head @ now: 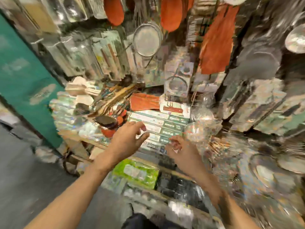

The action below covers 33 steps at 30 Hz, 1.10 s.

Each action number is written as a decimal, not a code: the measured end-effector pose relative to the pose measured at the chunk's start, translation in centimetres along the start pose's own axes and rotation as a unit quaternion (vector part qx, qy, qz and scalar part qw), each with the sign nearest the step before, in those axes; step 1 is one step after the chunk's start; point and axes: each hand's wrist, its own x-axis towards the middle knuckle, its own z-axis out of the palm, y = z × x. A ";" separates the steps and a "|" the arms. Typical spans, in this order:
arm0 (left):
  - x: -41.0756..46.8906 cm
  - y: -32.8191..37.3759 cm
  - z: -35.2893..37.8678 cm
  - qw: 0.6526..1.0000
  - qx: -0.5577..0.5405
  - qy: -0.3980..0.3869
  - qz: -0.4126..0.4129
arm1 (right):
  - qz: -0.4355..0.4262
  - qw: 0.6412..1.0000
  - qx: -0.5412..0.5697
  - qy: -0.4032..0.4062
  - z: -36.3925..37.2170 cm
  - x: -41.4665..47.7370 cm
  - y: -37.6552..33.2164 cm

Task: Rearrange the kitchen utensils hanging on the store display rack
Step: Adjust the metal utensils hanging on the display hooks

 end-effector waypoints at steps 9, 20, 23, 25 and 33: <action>-0.1 -19.8 -0.6 0.984 -0.106 -0.022 -0.145 | 0.092 0.992 0.090 -0.015 18.2 8.6 -5.6; 14.9 -35.8 -2.8 0.991 -0.051 -0.033 -0.118 | 0.192 0.966 0.172 0.010 30.4 26.8 -11.3; 18.7 -39.3 -2.6 0.986 -0.025 -0.051 -0.156 | 0.198 0.964 0.177 0.008 32.2 31.4 -12.4; 20.4 -41.1 -2.4 0.980 -0.031 -0.079 -0.180 | 0.203 0.962 0.185 0.002 33.5 33.6 -12.8; 23.0 -42.7 -2.3 0.967 -0.064 -0.114 -0.221 | 0.199 0.973 0.114 -0.012 35.6 36.5 -14.5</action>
